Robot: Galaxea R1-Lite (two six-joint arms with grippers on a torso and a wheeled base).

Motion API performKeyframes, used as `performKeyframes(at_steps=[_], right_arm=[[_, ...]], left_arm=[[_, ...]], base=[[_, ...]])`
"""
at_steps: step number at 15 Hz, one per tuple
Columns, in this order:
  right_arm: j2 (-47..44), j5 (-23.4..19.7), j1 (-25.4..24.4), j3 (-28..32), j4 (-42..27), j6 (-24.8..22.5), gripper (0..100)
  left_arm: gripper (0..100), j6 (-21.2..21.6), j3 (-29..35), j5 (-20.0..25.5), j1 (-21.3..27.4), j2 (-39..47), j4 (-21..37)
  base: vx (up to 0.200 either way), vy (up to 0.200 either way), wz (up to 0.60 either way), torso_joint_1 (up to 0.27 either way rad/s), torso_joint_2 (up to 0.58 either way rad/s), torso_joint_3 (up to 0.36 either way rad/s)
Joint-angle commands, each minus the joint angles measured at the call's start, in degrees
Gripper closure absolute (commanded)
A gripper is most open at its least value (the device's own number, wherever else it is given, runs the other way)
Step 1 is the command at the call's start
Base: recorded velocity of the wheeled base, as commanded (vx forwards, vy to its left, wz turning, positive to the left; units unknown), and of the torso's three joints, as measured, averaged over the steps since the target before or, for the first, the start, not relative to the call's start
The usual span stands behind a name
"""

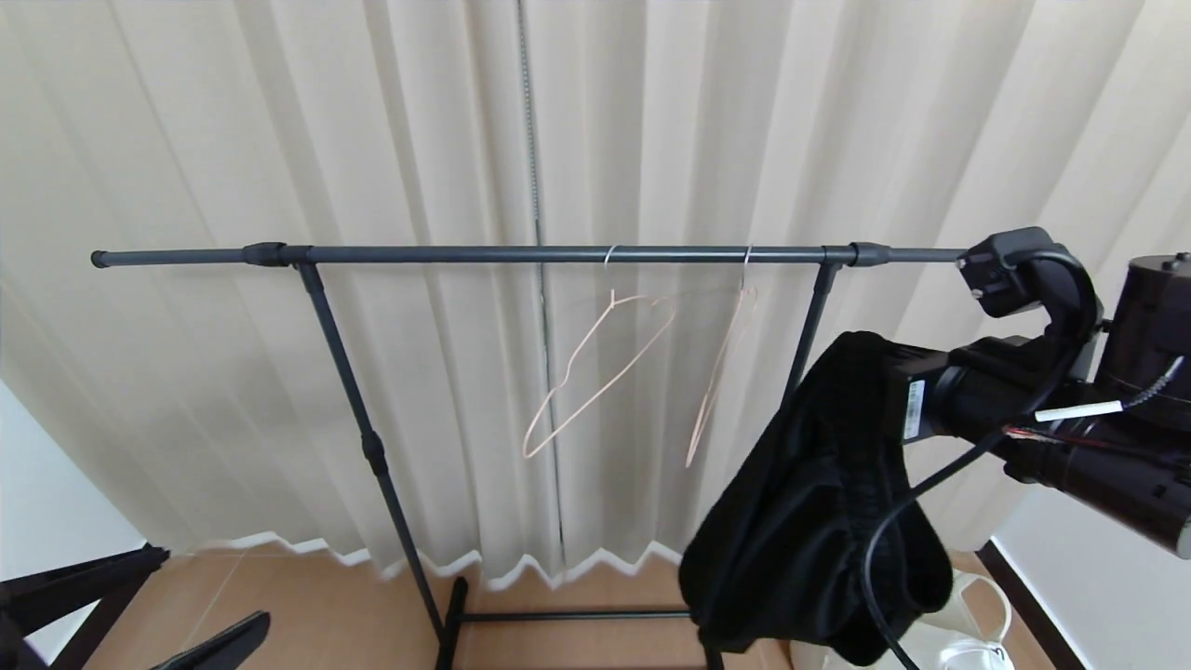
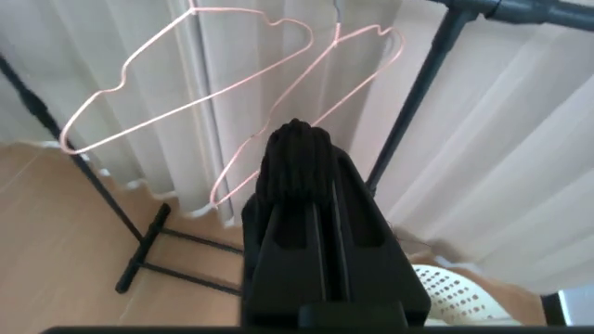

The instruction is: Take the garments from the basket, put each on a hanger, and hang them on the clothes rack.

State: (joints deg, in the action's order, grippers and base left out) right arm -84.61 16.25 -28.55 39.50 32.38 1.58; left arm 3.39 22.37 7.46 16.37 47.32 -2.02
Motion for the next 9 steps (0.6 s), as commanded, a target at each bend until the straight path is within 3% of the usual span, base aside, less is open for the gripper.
performKeyframes(at_steps=[1, 5, 9], right_arm=[[-4.33, 1.94, -0.01, 2.16, 0.05, 1.76, 100], [-7.06, 6.25, -5.02, 4.89, -0.03, 5.45, 100], [-8.46, 6.95, -7.92, 6.29, -0.03, 7.73, 100]], left_arm=[[0, -10.07, 8.74, 0.1, 13.34, 17.1, -2.81], [0, -11.3, 16.21, -0.17, 24.67, 33.54, -2.9], [0, -11.91, 22.45, -0.25, 28.63, 43.91, -2.99]], base=[[0.0, 0.0, 0.0, 0.0, 0.0, 0.0], [0.0, 0.0, 0.0, 0.0, 0.0, 0.0], [0.0, 0.0, 0.0, 0.0, 0.0, 0.0]])
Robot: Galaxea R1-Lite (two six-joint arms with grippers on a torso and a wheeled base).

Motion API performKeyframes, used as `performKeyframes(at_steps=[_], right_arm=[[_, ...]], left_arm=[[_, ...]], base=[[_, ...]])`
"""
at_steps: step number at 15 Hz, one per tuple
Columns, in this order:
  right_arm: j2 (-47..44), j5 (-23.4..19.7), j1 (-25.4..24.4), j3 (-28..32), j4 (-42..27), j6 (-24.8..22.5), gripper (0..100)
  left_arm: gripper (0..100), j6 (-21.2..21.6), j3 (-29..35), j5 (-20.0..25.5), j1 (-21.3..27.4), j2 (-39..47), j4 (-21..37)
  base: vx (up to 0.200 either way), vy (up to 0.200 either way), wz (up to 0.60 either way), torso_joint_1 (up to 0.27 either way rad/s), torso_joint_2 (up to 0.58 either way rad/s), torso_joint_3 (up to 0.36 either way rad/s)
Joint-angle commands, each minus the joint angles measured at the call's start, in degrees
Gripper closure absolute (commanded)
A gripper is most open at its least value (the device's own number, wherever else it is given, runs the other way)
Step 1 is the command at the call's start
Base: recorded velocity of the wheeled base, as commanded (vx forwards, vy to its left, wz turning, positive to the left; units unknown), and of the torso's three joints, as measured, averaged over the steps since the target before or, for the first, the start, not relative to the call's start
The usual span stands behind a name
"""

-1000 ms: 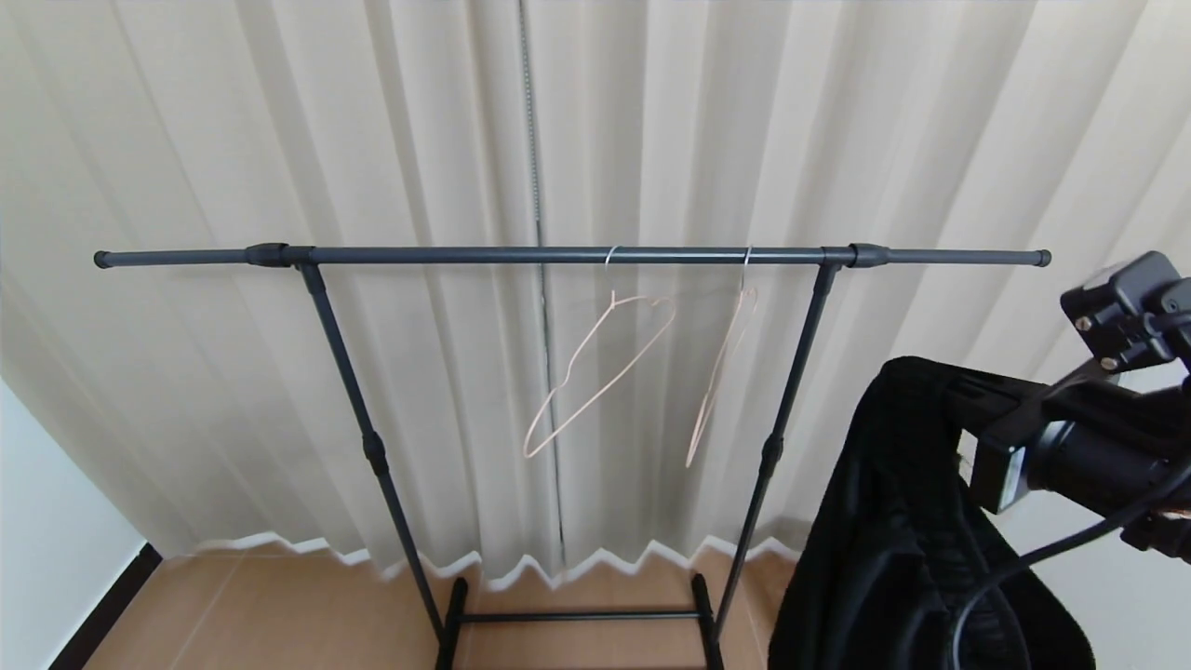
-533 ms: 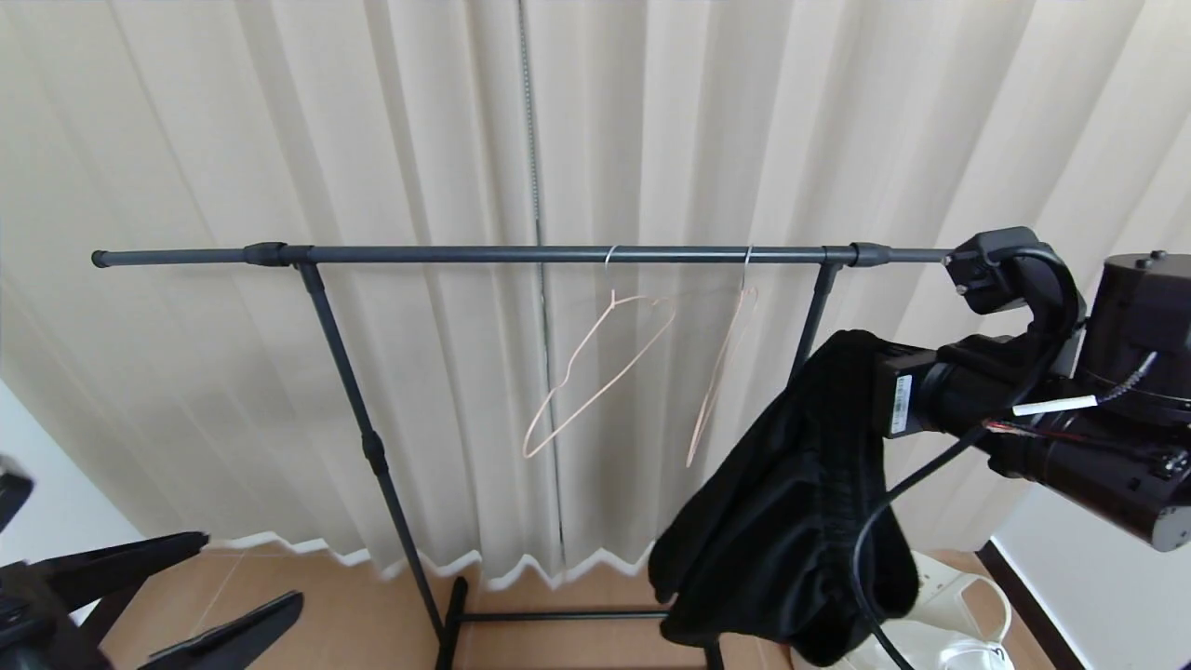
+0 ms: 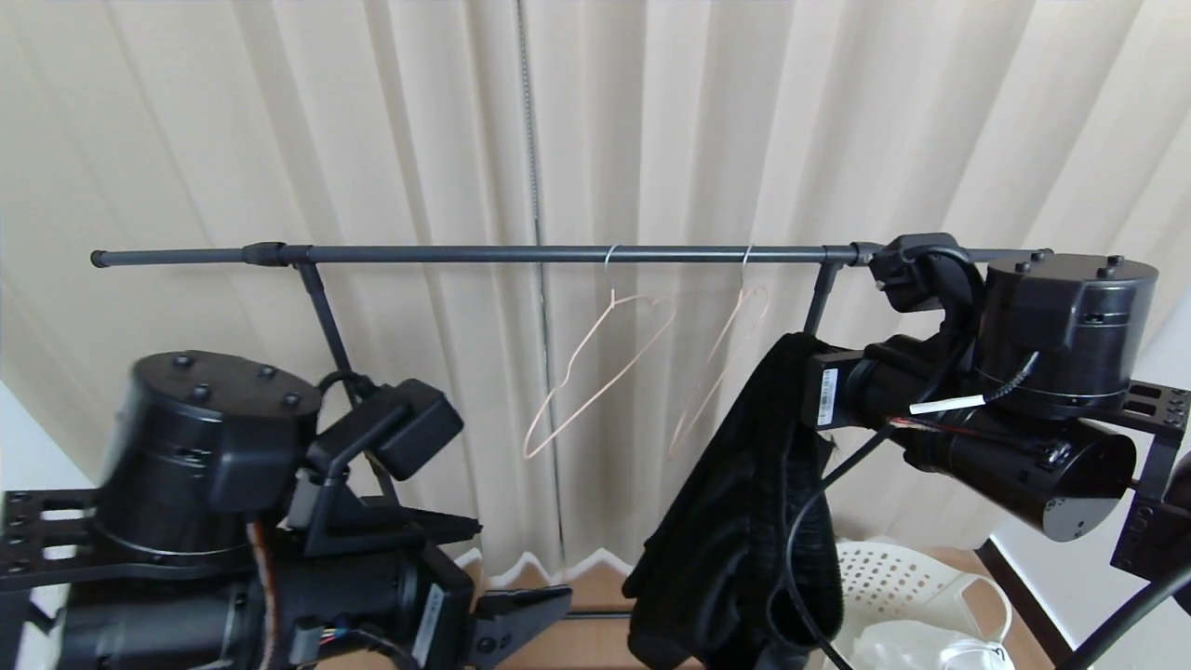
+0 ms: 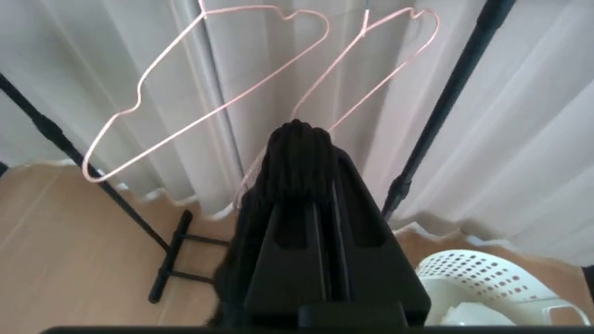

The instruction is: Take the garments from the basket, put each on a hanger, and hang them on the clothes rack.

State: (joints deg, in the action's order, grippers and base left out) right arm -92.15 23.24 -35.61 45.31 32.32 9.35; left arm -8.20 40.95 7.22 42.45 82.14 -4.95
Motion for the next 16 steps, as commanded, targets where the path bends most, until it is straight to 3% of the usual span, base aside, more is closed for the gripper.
performKeyframes(at_steps=[1, 3, 5, 8, 14, 16], right_arm=[[-1.02, 0.14, -1.83, 1.01, 0.03, 0.76, 100], [-1.19, 1.02, -2.71, 1.36, 0.03, 1.02, 100], [-3.12, 4.89, -3.06, 2.32, 0.64, 1.37, 100], [-3.65, 6.21, -4.21, 3.12, 0.73, 1.46, 100], [-3.74, 6.38, -6.49, 2.85, 0.73, 1.46, 100], [-3.04, 6.47, -7.11, 2.59, 0.73, 1.46, 100]], left_arm=[[0, -2.78, 8.53, -0.1, 3.78, 13.66, 0.03], [0, -7.79, 13.19, -0.63, 5.63, 16.82, 0.03], [0, -12.19, 18.29, -2.56, 7.56, 20.16, 0.12], [0, -13.94, 21.19, -7.83, 9.06, 24.12, 0.03], [0, -17.02, 26.02, -8.36, 9.67, 28.34, -0.06], [0, -19.66, 30.68, -11.61, 9.67, 32.91, 0.03]], base=[[0.0, 0.0, 0.0, 0.0, 0.0, 0.0], [0.0, 0.0, 0.0, 0.0, 0.0, 0.0], [0.0, 0.0, 0.0, 0.0, 0.0, 0.0], [0.0, 0.0, 0.0, 0.0, 0.0, 0.0], [0.0, 0.0, 0.0, 0.0, 0.0, 0.0], [0.0, 0.0, 0.0, 0.0, 0.0, 0.0]])
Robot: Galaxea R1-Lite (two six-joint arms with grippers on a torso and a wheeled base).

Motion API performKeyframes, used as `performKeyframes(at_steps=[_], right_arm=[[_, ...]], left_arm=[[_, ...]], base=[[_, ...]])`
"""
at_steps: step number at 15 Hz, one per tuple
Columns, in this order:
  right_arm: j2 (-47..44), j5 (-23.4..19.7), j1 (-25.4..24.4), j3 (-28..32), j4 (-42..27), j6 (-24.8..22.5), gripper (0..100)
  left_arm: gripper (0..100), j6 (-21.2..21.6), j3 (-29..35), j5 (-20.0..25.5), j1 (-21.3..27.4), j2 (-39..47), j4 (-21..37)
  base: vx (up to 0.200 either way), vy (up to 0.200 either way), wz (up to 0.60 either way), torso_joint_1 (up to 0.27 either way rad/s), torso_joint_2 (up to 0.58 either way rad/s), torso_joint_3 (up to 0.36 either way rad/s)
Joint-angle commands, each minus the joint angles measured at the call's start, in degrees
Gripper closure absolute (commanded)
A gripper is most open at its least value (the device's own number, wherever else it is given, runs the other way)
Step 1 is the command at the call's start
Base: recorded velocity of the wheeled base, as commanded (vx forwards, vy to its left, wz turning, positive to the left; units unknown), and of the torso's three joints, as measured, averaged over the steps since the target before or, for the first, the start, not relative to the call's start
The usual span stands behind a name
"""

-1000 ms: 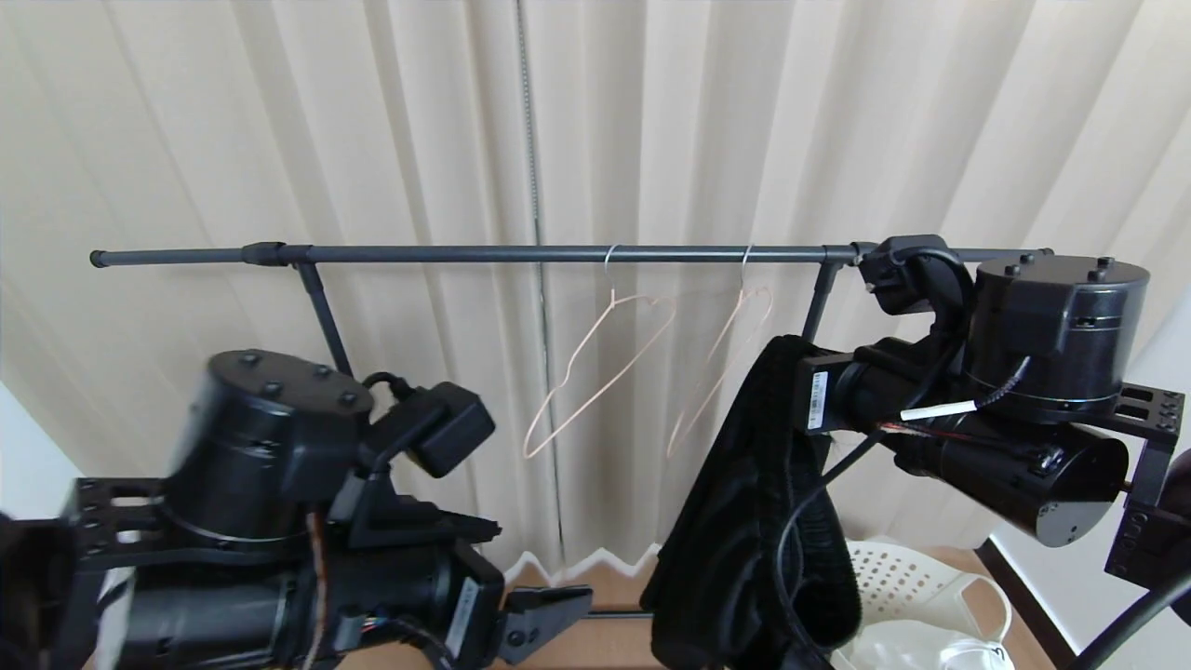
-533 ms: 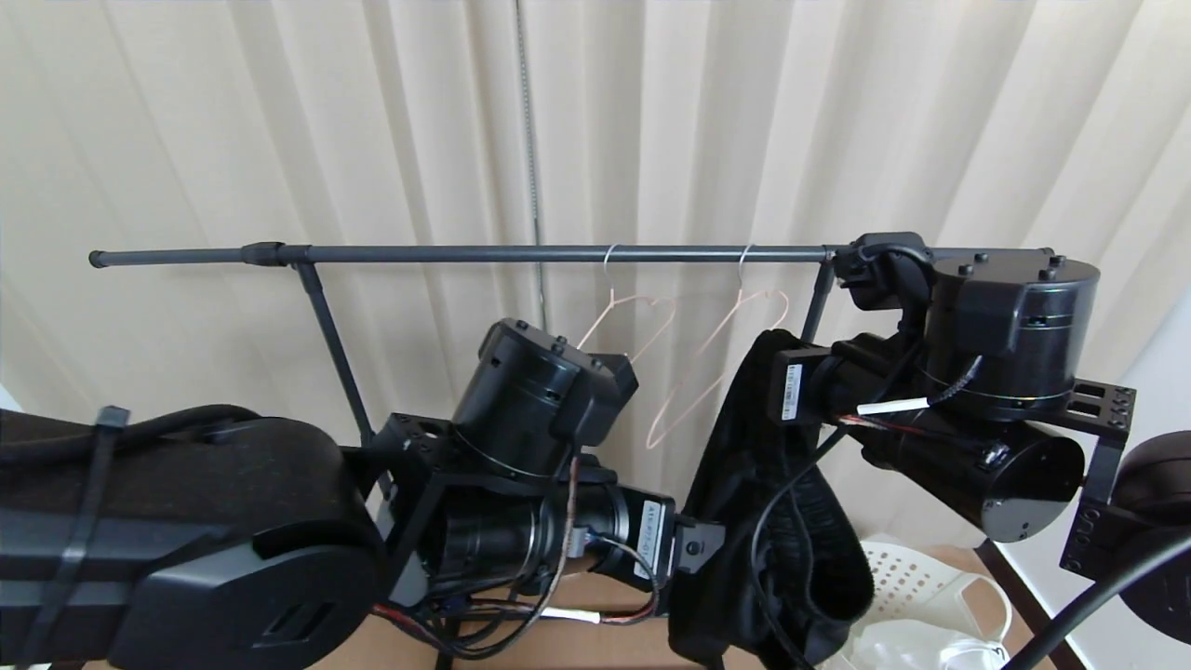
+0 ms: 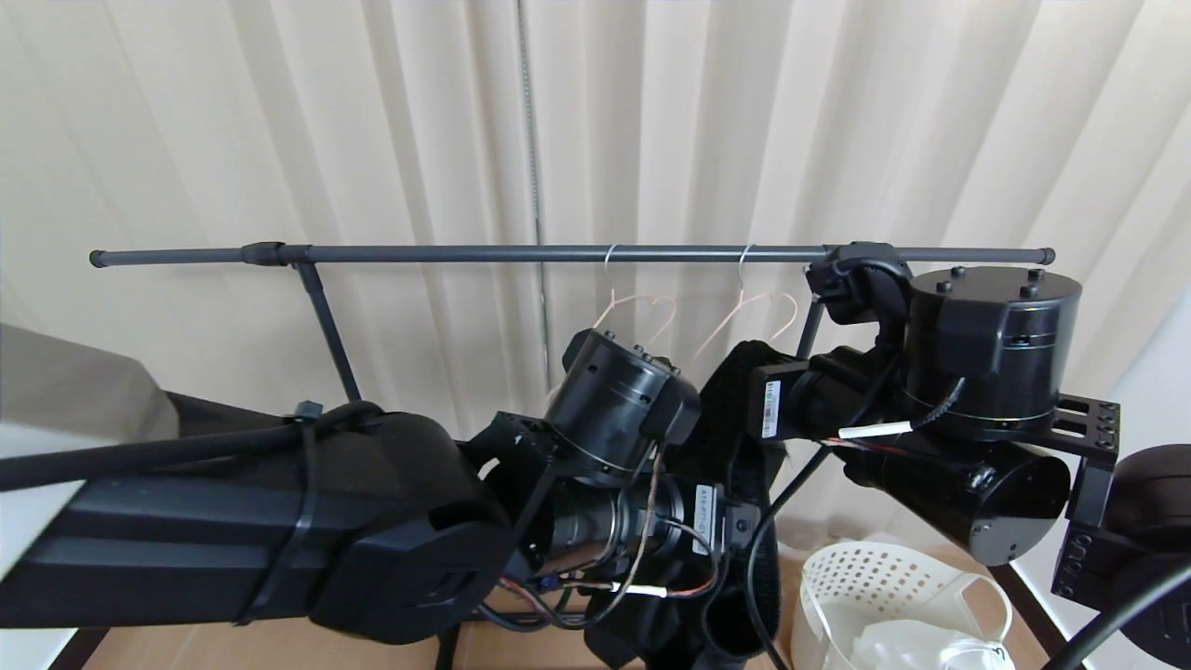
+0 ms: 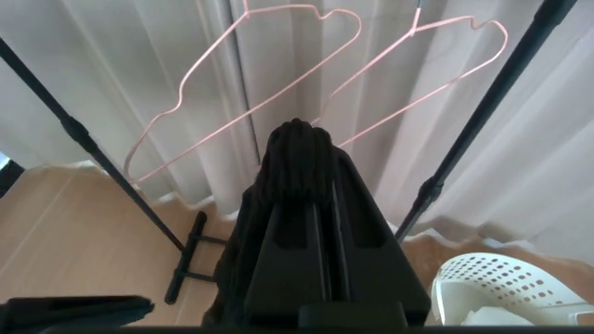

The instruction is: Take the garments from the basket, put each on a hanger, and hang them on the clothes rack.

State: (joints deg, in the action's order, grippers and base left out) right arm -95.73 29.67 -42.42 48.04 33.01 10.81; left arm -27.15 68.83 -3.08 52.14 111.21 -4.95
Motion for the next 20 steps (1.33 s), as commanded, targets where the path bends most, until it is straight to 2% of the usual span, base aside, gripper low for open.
performKeyframes(at_steps=[1, 3, 10, 12, 15, 19, 20], right_arm=[[0.64, 0.04, -0.38, -0.32, 0.03, 0.0, 100], [1.25, 0.39, -0.82, -0.32, -0.05, -0.09, 100], [2.48, 0.47, -1.43, -0.32, -0.05, -0.18, 100], [3.18, 0.74, -1.35, 0.03, -0.05, -0.18, 100], [4.41, 0.91, -0.56, 0.12, -0.14, -0.27, 100], [5.38, 0.91, 2.78, 0.56, -0.4, -0.62, 100], [5.29, 0.91, 3.49, 0.56, -0.4, -0.62, 100]], left_arm=[[0, -1.86, 4.3, -2.19, -0.11, 4.89, 0.2], [0, -3.35, 6.05, -2.89, -0.55, 6.82, 0.38], [0, -3.26, 6.41, -6.76, -1.25, 8.32, 0.38], [0, -2.56, 3.86, -10.63, -1.34, 8.58, 0.47], [0, -0.98, -0.98, -12.91, -2.13, 8.23, 0.38], [0, -0.01, -11.0, -16.43, -2.39, 6.91, 0.29], [100, -0.01, -12.23, -16.6, -2.31, 5.86, 0.12]], base=[[0.0, 0.0, 0.0, 0.0, 0.0, 0.0], [0.0, 0.0, 0.0, 0.0, 0.0, 0.0], [0.0, 0.0, 0.0, 0.0, 0.0, 0.0], [0.0, 0.0, 0.0, 0.0, 0.0, 0.0], [0.0, 0.0, 0.0, 0.0, 0.0, 0.0], [0.0, 0.0, 0.0, 0.0, 0.0, 0.0], [0.0, 0.0, 0.0, 0.0, 0.0, 0.0]])
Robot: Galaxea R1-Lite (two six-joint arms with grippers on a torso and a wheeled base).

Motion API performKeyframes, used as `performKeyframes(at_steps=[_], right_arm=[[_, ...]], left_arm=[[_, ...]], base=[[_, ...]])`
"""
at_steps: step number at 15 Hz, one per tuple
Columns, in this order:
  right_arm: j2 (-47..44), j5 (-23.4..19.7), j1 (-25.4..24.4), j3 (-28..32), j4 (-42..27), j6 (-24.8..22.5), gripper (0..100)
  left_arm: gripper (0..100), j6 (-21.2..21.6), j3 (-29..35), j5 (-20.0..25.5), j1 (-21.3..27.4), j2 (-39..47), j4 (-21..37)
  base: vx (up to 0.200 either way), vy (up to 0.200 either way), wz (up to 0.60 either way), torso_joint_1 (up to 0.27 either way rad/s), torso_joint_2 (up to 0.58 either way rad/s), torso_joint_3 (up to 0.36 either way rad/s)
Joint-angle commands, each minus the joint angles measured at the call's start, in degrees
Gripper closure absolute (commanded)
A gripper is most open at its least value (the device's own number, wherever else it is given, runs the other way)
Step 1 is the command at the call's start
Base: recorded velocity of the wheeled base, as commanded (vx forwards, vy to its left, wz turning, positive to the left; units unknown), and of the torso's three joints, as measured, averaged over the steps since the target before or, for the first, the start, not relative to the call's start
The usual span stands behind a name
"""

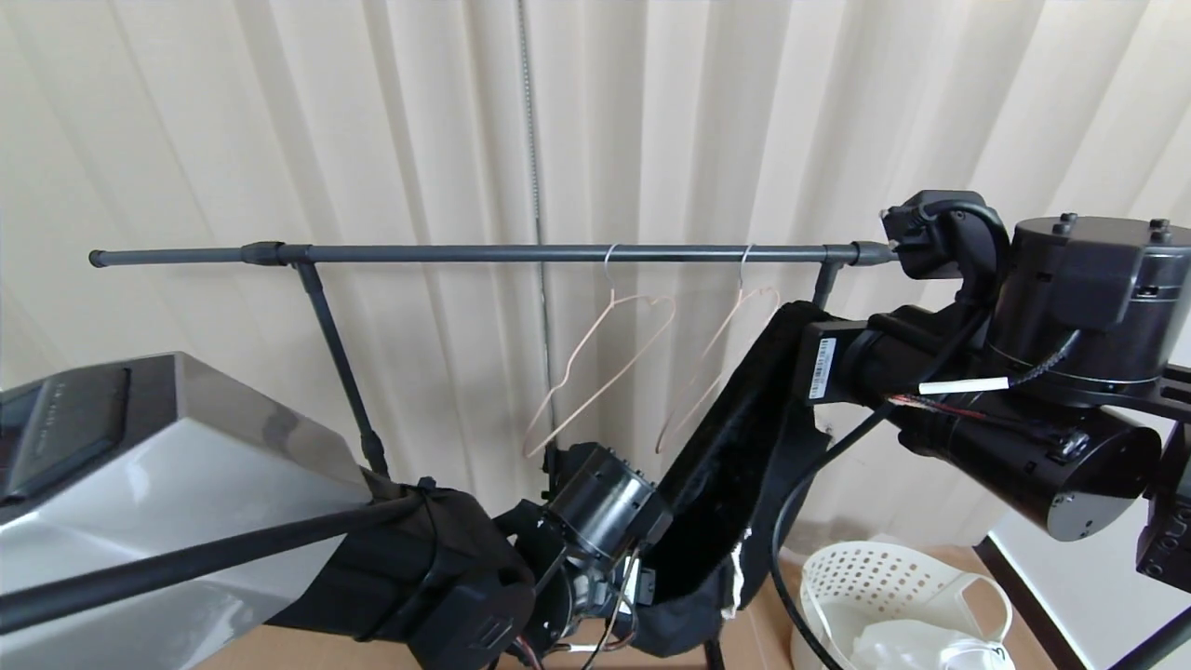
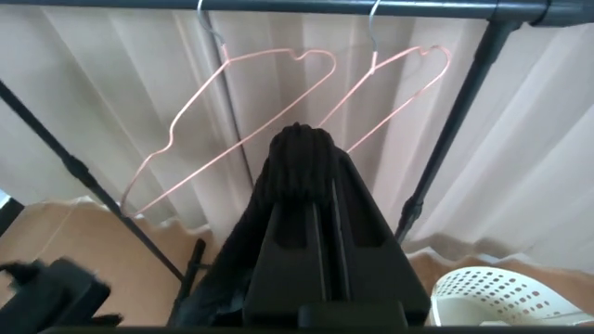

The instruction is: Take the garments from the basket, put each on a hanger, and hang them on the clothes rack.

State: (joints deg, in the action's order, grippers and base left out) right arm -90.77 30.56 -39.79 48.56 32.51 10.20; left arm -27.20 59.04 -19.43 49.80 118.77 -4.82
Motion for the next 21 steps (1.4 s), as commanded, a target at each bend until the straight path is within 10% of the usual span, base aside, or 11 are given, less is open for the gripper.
performKeyframes(at_steps=[1, 11, 21], right_arm=[[0.42, 0.02, 1.38, -0.13, -0.08, -0.1, 100], [1.03, -0.42, 2.79, -10.41, 0.45, -11.96, 100], [3.76, -3.58, 9.56, -12.61, 0.45, -15.65, 100]], left_arm=[[100, 0.04, -2.88, -0.26, 0.12, -3.46, -0.02], [100, 15.42, -2.09, -6.23, -5.94, -22.71, 0.33], [100, 15.33, -5.43, -11.33, -10.16, -24.29, 0.16]], base=[[0.0, 0.0, 0.0, 0.0, 0.0, 0.0], [0.0, 0.0, 0.0, 0.0, 0.0, 0.0], [0.0, 0.0, 0.0, 0.0, 0.0, 0.0]])
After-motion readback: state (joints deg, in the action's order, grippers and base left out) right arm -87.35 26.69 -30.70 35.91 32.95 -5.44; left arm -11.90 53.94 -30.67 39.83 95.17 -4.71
